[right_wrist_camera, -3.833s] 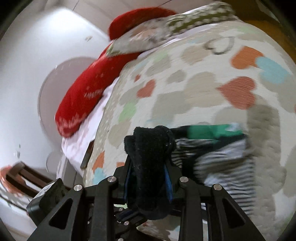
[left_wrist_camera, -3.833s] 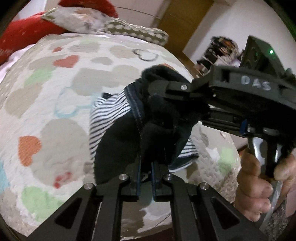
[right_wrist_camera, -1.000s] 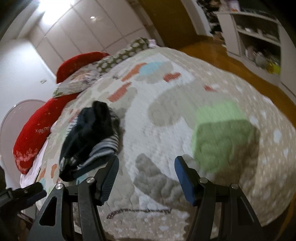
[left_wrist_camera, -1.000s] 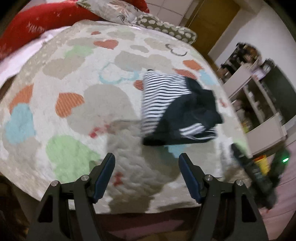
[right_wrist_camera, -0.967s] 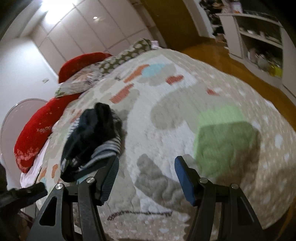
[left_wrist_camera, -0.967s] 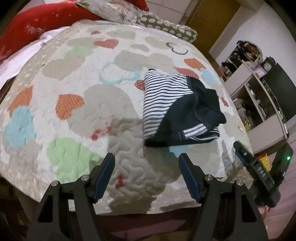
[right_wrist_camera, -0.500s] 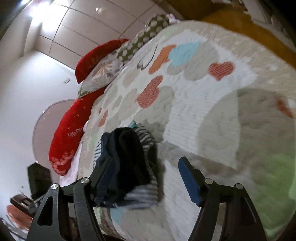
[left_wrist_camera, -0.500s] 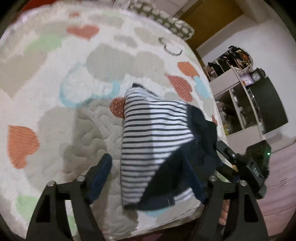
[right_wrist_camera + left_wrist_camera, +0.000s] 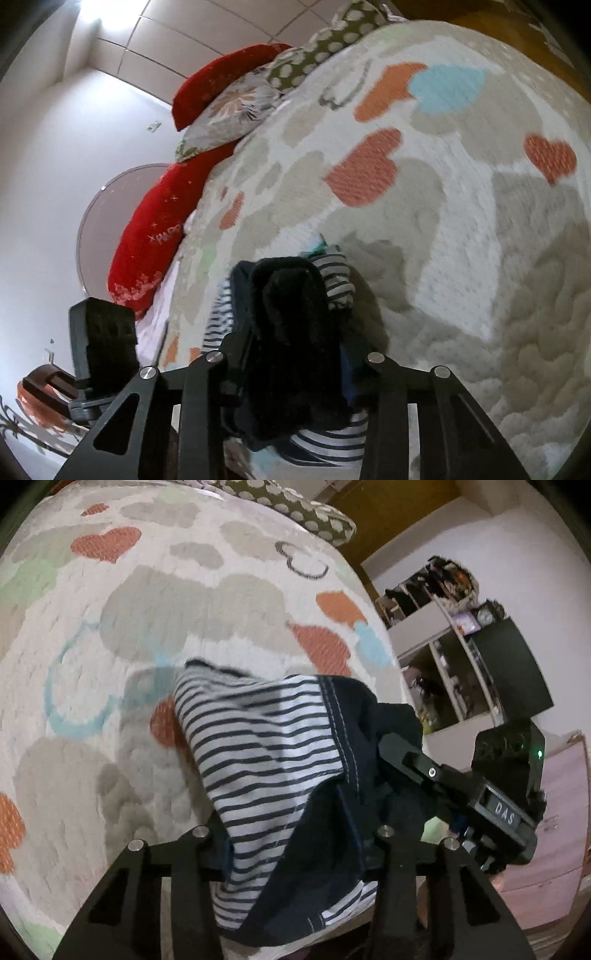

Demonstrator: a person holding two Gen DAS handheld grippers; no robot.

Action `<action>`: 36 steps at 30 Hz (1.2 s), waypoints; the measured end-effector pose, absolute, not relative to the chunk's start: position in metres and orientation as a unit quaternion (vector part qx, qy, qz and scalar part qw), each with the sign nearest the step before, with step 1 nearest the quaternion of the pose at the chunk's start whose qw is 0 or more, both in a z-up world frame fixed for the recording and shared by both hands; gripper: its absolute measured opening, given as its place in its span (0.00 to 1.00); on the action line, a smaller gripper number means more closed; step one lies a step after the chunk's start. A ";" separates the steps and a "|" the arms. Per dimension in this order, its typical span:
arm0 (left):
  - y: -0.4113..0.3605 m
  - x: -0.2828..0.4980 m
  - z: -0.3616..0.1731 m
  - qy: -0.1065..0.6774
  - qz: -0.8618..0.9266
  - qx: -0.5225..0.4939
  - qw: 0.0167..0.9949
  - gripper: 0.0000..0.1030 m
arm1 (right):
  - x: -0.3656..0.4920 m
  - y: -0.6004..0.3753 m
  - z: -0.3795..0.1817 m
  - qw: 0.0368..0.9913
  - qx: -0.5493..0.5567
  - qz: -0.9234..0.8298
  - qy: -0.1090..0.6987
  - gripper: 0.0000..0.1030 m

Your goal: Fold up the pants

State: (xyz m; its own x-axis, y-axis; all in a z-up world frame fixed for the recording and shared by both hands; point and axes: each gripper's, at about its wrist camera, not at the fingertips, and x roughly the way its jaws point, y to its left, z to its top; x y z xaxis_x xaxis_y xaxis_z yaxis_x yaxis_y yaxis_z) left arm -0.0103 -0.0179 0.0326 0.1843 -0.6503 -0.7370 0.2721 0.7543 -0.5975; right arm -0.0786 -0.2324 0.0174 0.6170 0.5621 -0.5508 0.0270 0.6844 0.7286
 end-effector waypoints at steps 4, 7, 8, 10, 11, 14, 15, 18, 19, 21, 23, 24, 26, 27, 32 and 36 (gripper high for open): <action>-0.023 0.025 0.051 0.544 -0.278 -0.145 0.779 0.43 | -0.056 -0.226 0.038 0.840 0.333 0.160 0.398 0.39; -0.025 0.049 0.056 0.540 -0.261 -0.135 0.789 0.43 | -0.029 -0.223 0.047 0.846 0.320 0.154 0.397 0.39; -0.026 0.059 0.057 0.538 -0.252 -0.132 0.793 0.43 | -0.020 -0.223 0.048 0.848 0.317 0.150 0.397 0.39; -0.025 0.074 0.052 0.533 -0.224 -0.121 0.807 0.44 | -0.002 -0.224 0.046 0.851 0.314 0.140 0.398 0.39; -0.023 0.078 0.049 0.533 -0.209 -0.112 0.812 0.45 | 0.004 -0.225 0.045 0.851 0.313 0.135 0.399 0.39; -0.014 0.088 0.029 0.549 -0.182 -0.112 0.808 0.52 | 0.023 -0.229 0.028 0.855 0.293 0.082 0.420 0.42; -0.009 0.087 0.025 0.553 -0.184 -0.125 0.803 0.56 | 0.027 -0.231 0.022 0.855 0.287 0.062 0.428 0.50; 0.009 0.075 0.021 0.560 -0.188 -0.136 0.796 0.60 | 0.020 -0.246 0.016 0.852 0.303 0.042 0.426 0.69; 0.014 0.068 0.023 0.558 -0.185 -0.133 0.798 0.60 | 0.015 -0.253 0.018 0.850 0.317 0.038 0.419 0.69; 0.021 0.053 0.031 0.548 -0.180 -0.123 0.807 0.60 | 0.000 -0.263 0.030 0.851 0.343 0.032 0.396 0.69; 0.023 0.038 0.038 0.539 -0.176 -0.112 0.816 0.60 | -0.012 -0.264 0.048 0.860 0.355 0.048 0.363 0.70; 0.023 0.031 0.040 0.535 -0.173 -0.107 0.820 0.60 | -0.016 -0.260 0.057 0.864 0.355 0.067 0.351 0.69; 0.021 0.016 0.042 0.525 -0.170 -0.097 0.828 0.60 | -0.021 -0.247 0.068 0.862 0.361 0.114 0.338 0.59; 0.019 0.011 0.041 0.523 -0.170 -0.093 0.830 0.60 | -0.022 -0.238 0.069 0.854 0.366 0.143 0.340 0.57; 0.008 -0.007 0.021 0.542 -0.166 -0.064 0.821 0.60 | -0.023 -0.211 0.033 0.830 0.367 0.164 0.386 0.53; 0.011 -0.020 0.026 0.533 -0.163 -0.056 0.829 0.60 | -0.036 -0.223 0.008 0.824 0.393 0.123 0.389 0.44</action>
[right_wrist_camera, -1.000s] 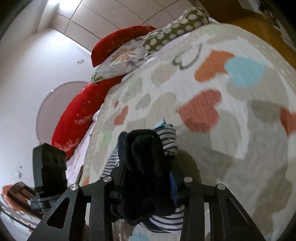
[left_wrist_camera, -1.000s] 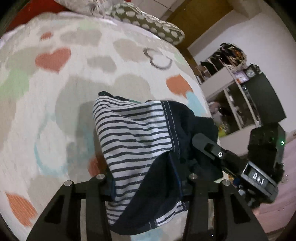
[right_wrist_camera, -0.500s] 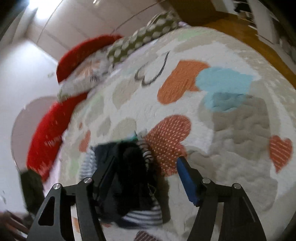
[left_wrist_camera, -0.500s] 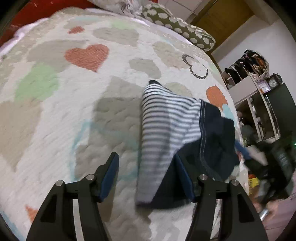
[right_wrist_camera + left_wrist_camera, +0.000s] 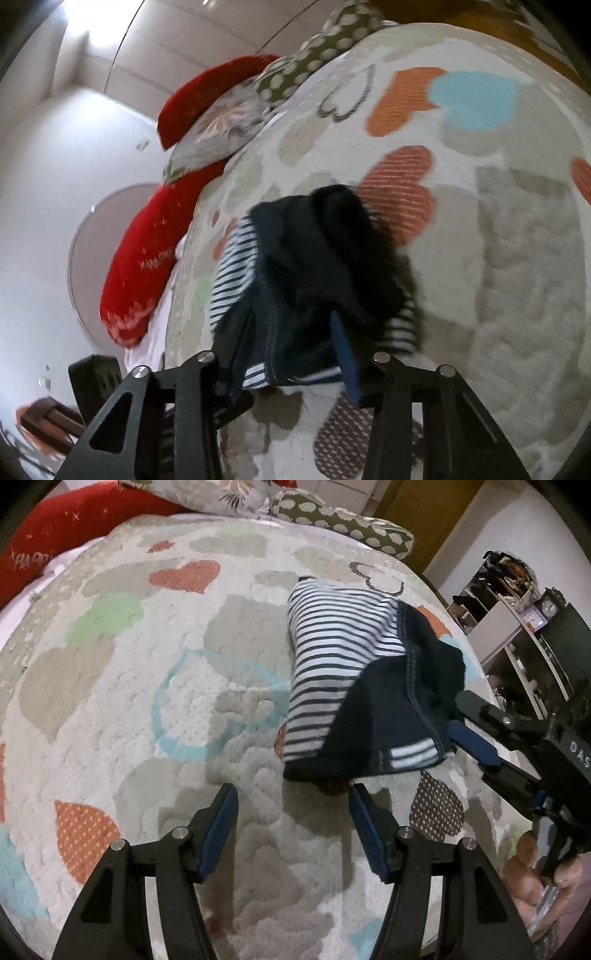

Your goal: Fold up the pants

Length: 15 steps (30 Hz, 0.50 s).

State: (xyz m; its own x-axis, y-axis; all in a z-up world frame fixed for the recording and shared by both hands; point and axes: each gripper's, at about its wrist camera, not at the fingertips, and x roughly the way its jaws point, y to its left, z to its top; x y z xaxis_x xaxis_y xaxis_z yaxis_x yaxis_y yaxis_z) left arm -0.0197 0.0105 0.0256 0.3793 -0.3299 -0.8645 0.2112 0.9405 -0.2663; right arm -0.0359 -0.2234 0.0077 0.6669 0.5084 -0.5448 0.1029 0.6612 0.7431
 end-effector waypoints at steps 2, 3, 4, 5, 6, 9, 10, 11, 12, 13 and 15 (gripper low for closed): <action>0.016 -0.029 0.035 0.523 -0.158 -0.066 0.835 0.60 | -0.046 -0.228 0.014 0.827 0.399 0.116 0.380 0.46; 0.017 -0.035 0.040 0.516 -0.154 -0.069 0.840 0.60 | -0.053 -0.229 0.021 0.834 0.391 0.107 0.374 0.50; 0.018 -0.042 0.046 0.506 -0.148 -0.069 0.847 0.60 | -0.060 -0.229 0.026 0.842 0.381 0.102 0.368 0.53; 0.020 -0.049 0.052 0.495 -0.141 -0.067 0.855 0.63 | -0.067 -0.230 0.032 0.850 0.371 0.098 0.361 0.53; 0.020 -0.056 0.058 0.484 -0.135 -0.062 0.863 0.67 | -0.074 -0.229 0.038 0.857 0.360 0.095 0.356 0.54; 0.020 -0.088 0.085 0.424 -0.097 -0.034 0.900 0.69 | -0.094 -0.223 0.048 0.875 0.326 0.075 0.350 0.55; 0.019 -0.096 0.093 0.402 -0.084 -0.023 0.911 0.69 | -0.103 -0.221 0.050 0.881 0.315 0.069 0.346 0.55; 0.019 -0.104 0.102 0.384 -0.073 -0.014 0.920 0.74 | -0.111 -0.216 0.053 0.887 0.302 0.064 0.343 0.55; 0.019 -0.110 0.110 0.364 -0.063 -0.007 0.929 0.80 | -0.119 -0.213 0.054 0.891 0.293 0.060 0.341 0.55; 0.020 -0.124 0.124 0.329 -0.046 0.002 0.943 0.82 | -0.126 -0.210 0.056 0.895 0.283 0.055 0.340 0.56; 0.025 -0.146 0.144 0.268 -0.017 0.007 0.963 0.94 | -0.143 -0.202 0.058 0.904 0.261 0.042 0.336 0.56</action>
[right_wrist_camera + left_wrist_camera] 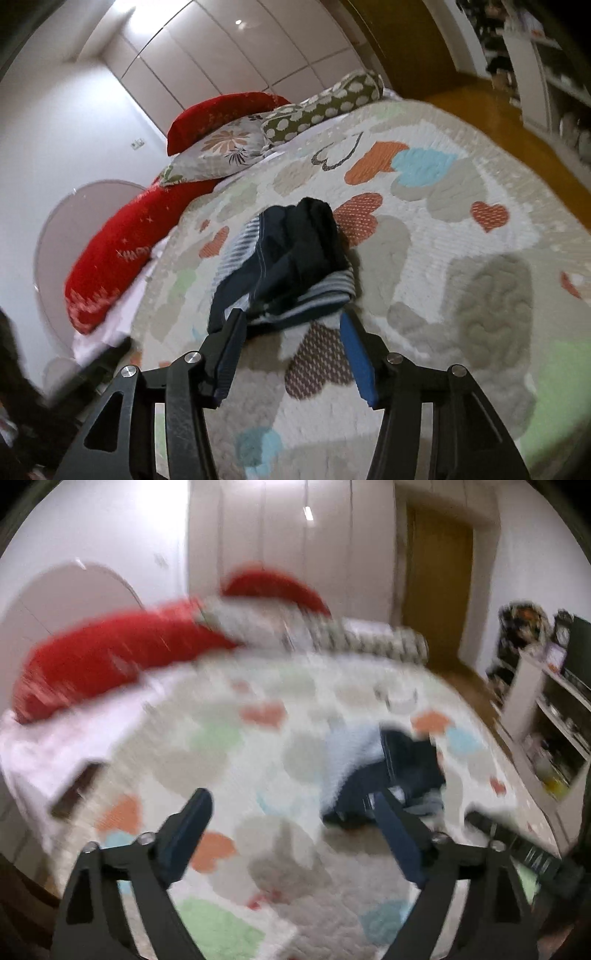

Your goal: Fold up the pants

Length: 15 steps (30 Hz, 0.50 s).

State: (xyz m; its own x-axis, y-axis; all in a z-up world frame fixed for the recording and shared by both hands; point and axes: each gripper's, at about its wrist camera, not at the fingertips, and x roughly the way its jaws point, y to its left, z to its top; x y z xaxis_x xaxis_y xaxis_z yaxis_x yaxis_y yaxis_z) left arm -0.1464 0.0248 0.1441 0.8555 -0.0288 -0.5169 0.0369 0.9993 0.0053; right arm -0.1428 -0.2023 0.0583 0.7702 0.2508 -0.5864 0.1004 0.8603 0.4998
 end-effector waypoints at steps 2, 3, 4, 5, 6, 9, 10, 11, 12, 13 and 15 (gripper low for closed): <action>0.029 -0.165 0.161 0.216 0.005 0.006 0.976 1.00 | -0.159 -0.197 0.061 0.910 0.245 0.025 0.333 0.59; 0.031 -0.174 0.168 0.195 0.011 0.004 0.981 1.00 | -0.162 -0.195 0.061 0.912 0.240 0.020 0.332 0.59; 0.034 -0.185 0.177 0.168 0.014 0.002 0.986 1.00 | -0.168 -0.194 0.062 0.914 0.234 0.014 0.330 0.59; 0.036 -0.194 0.185 0.147 0.014 0.000 0.989 1.00 | -0.174 -0.192 0.065 0.918 0.224 0.005 0.326 0.60; 0.037 -0.202 0.192 0.133 0.013 0.000 0.991 1.00 | -0.177 -0.192 0.066 0.921 0.218 0.000 0.323 0.60; 0.042 -0.222 0.209 0.093 0.011 -0.005 0.996 1.00 | -0.190 -0.189 0.070 0.928 0.200 -0.014 0.313 0.62; 0.045 -0.228 0.214 0.079 0.001 -0.013 0.997 1.00 | -0.193 -0.188 0.070 0.929 0.199 -0.016 0.312 0.63; 0.046 -0.231 0.217 0.076 -0.008 -0.020 0.997 1.00 | -0.197 -0.187 0.070 0.930 0.198 -0.016 0.311 0.63; 0.048 -0.232 0.219 0.080 -0.020 -0.029 0.996 1.00 | -0.199 -0.186 0.070 0.930 0.195 -0.016 0.311 0.63; 0.049 -0.231 0.219 0.086 -0.028 -0.034 0.995 1.00 | -0.201 -0.184 0.070 0.931 0.191 -0.016 0.311 0.63; 0.049 -0.226 0.214 0.106 -0.032 -0.036 0.993 1.00 | -0.204 -0.178 0.069 0.934 0.176 -0.020 0.310 0.63</action>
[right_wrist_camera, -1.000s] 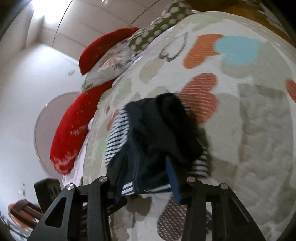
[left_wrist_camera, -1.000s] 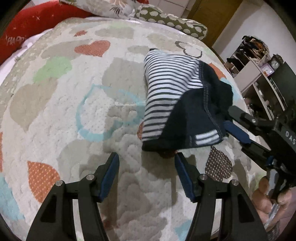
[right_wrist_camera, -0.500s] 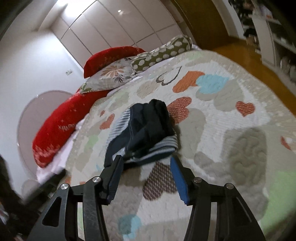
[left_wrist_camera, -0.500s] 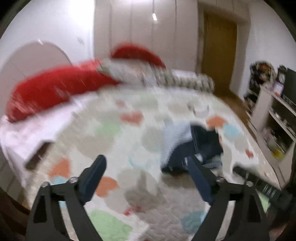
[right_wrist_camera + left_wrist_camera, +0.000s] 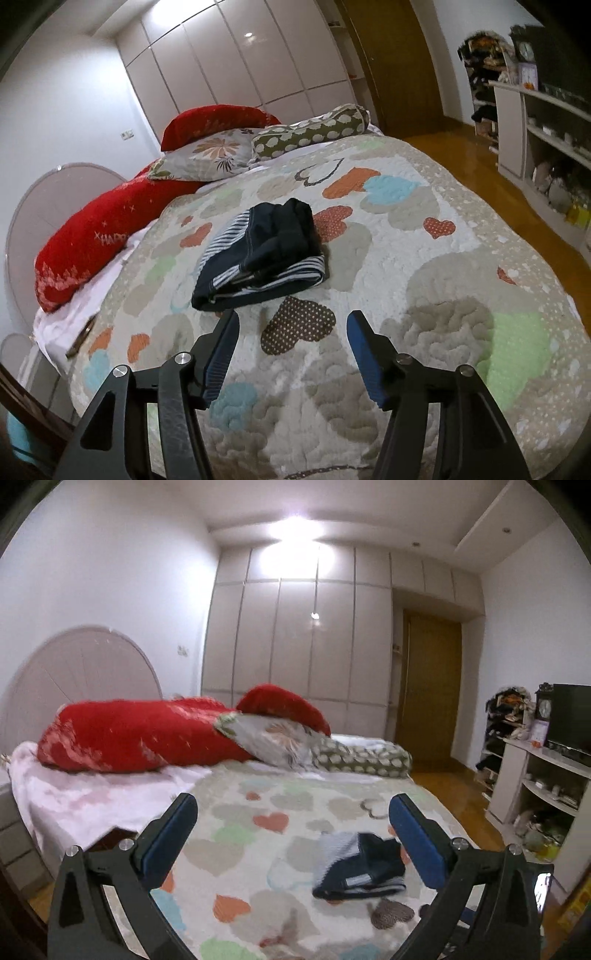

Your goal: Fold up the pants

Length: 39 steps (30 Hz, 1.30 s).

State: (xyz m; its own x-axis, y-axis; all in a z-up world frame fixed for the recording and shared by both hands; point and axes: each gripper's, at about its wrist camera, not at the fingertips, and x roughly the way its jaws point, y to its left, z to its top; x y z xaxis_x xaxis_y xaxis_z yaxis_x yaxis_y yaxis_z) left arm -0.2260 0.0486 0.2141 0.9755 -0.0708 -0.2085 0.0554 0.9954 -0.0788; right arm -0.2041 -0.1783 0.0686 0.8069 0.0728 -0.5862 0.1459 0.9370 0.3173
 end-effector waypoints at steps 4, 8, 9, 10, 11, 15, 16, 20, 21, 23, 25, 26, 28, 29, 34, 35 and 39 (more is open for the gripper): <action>0.044 -0.206 0.191 0.175 -0.026 -0.036 0.984 1.00 | -0.205 -0.166 0.061 0.934 0.149 -0.023 0.323 0.65; 0.033 -0.181 0.158 0.270 -0.016 -0.014 0.963 1.00 | -0.201 -0.158 0.048 0.927 0.140 -0.021 0.348 0.66; 0.031 -0.178 0.152 0.283 -0.014 -0.009 0.959 1.00 | -0.201 -0.157 0.046 0.926 0.139 -0.021 0.352 0.66; 0.030 -0.175 0.142 0.298 -0.013 -0.004 0.954 1.00 | -0.201 -0.156 0.044 0.925 0.136 -0.022 0.354 0.66; 0.028 -0.175 0.135 0.308 -0.013 -0.003 0.951 1.00 | -0.201 -0.155 0.043 0.925 0.134 -0.024 0.355 0.66; 0.020 -0.168 0.112 0.354 -0.021 0.013 0.935 1.00 | -0.199 -0.157 0.038 0.923 0.128 -0.039 0.362 0.66; 0.017 -0.168 0.109 0.359 -0.022 0.021 0.933 1.00 | -0.198 -0.159 0.036 0.921 0.131 -0.041 0.365 0.66; 0.012 -0.172 0.102 0.367 -0.032 0.029 0.929 1.00 | -0.198 -0.160 0.033 0.918 0.131 -0.047 0.373 0.66; 0.011 -0.172 0.101 0.370 -0.035 0.029 0.928 1.00 | -0.198 -0.159 0.033 0.917 0.129 -0.049 0.374 0.66; 0.012 -0.170 0.099 0.376 -0.038 0.029 0.925 1.00 | -0.198 -0.158 0.032 0.916 0.127 -0.050 0.377 0.66; 0.012 -0.168 0.097 0.383 -0.040 0.029 0.922 1.00 | -0.197 -0.157 0.031 0.915 0.125 -0.051 0.380 0.67; 0.012 -0.167 0.095 0.388 -0.041 0.027 0.920 1.00 | -0.197 -0.157 0.030 0.915 0.123 -0.051 0.382 0.67; 0.012 -0.164 0.092 0.397 -0.043 0.025 0.917 1.00 | -0.197 -0.156 0.029 0.914 0.121 -0.053 0.384 0.67; 0.012 -0.163 0.090 0.402 -0.043 0.023 0.914 1.00 | -0.196 -0.156 0.028 0.914 0.119 -0.053 0.385 0.67; 0.014 -0.159 0.081 0.421 -0.047 0.014 0.906 1.00 | -0.195 -0.156 0.026 0.912 0.116 -0.057 0.390 0.68; 0.014 -0.159 0.080 0.424 -0.047 0.014 0.904 1.00 | -0.195 -0.157 0.025 0.911 0.116 -0.058 0.391 0.68; 0.014 -0.158 0.076 0.431 -0.049 0.010 0.901 1.00 | -0.195 -0.155 0.024 0.910 0.116 -0.060 0.393 0.68</action>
State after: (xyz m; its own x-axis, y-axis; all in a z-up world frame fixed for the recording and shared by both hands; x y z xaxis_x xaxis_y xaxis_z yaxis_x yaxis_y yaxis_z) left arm -0.1578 0.0144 0.0763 0.6232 -0.0791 -0.7780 0.0968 0.9950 -0.0236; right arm -0.1950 -0.1555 0.0241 0.6836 -0.0185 -0.7296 0.2012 0.9657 0.1641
